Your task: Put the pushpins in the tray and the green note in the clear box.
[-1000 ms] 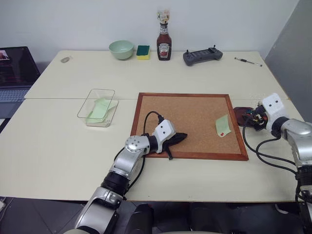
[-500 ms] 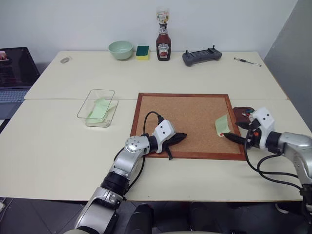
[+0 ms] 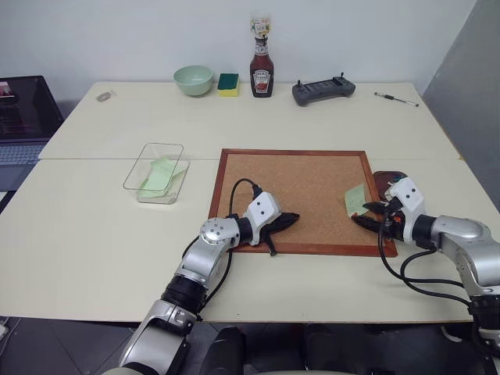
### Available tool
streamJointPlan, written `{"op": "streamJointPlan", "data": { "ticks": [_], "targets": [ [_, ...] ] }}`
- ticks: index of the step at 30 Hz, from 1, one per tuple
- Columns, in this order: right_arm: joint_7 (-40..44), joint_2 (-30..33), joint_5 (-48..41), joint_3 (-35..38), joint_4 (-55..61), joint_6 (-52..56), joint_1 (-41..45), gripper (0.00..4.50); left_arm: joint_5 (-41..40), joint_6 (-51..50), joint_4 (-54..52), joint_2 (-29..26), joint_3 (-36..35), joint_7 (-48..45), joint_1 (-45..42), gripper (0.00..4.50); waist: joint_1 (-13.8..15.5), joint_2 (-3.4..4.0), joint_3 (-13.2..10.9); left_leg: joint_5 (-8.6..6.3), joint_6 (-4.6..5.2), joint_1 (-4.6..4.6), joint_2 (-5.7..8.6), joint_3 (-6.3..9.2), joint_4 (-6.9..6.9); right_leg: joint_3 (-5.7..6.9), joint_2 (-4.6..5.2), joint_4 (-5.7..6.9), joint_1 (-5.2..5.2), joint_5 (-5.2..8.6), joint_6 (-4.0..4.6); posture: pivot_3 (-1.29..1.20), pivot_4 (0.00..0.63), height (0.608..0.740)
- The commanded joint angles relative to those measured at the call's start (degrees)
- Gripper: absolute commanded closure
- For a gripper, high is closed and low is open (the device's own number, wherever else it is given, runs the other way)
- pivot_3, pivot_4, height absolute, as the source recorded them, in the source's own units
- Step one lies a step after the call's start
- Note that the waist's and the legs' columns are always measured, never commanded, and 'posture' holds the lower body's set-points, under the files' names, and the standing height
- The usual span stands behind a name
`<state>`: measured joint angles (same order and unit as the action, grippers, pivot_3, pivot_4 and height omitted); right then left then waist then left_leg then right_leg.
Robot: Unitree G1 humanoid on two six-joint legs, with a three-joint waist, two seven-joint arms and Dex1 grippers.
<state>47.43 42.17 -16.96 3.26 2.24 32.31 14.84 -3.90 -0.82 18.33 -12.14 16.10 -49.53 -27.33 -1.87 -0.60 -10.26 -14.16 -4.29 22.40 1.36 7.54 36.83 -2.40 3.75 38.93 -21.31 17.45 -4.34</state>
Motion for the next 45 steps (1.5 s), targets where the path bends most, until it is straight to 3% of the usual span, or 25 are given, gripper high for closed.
{"op": "streamJointPlan", "data": {
  "ticks": [1,9,23,33,36,45],
  "targets": [
    [0.18,0.07,0.37,0.19,0.75,-1.83,1.11,2.94,0.82,-0.64,0.40,-0.36,0.93,-0.19,1.07,4.50,0.00,0.00,0.00,0.00,0.00,0.00,0.00,0.00,0.00,0.00,0.00,0.00,0.00,0.00,0.00,0.00,0.150,0.740],
    [0.61,0.30,-0.38,0.39,1.65,-1.72,0.92,4.47,0.88,-0.58,0.36,-0.52,1.00,-0.32,1.18,4.50,-0.02,0.00,0.00,0.00,0.00,0.00,0.00,0.00,0.00,0.00,0.00,0.00,0.00,0.00,0.00,0.00,0.150,0.740],
    [2.70,2.05,-4.19,3.15,6.63,-0.39,3.64,4.47,-0.18,-2.28,-0.37,-0.33,0.80,-1.11,1.38,4.50,-0.18,0.00,0.00,0.00,0.00,0.00,-0.01,-0.01,0.00,-0.01,-0.01,0.01,-0.03,0.00,0.00,0.00,0.150,0.740],
    [3.92,2.15,-2.09,-0.49,8.25,-3.02,6.08,4.47,-2.59,-5.41,-3.51,1.18,-1.98,1.27,0.08,4.50,-0.02,-0.02,-0.01,0.00,0.00,0.04,-0.01,0.02,-0.01,0.02,-0.01,-0.02,-0.02,0.00,0.00,0.00,0.150,0.740],
    [4.19,2.13,-0.77,-1.96,8.07,-4.59,6.24,4.50,-4.78,-8.24,-6.20,1.69,-3.67,1.96,-0.49,4.08,-0.02,-0.07,-0.05,0.00,0.00,0.08,-0.01,0.03,0.00,0.02,-0.01,-0.02,-0.06,0.00,0.00,0.00,0.150,0.740],
    [3.72,0.84,1.35,-4.28,6.02,-8.06,7.49,4.50,-10.14,-17.16,-17.23,0.21,-4.73,0.49,-0.25,2.11,-0.03,-0.13,-0.08,0.00,-0.01,0.18,-0.02,0.05,0.00,0.04,-0.01,-0.02,-0.16,0.00,0.00,0.00,0.150,0.740]
  ]
}}
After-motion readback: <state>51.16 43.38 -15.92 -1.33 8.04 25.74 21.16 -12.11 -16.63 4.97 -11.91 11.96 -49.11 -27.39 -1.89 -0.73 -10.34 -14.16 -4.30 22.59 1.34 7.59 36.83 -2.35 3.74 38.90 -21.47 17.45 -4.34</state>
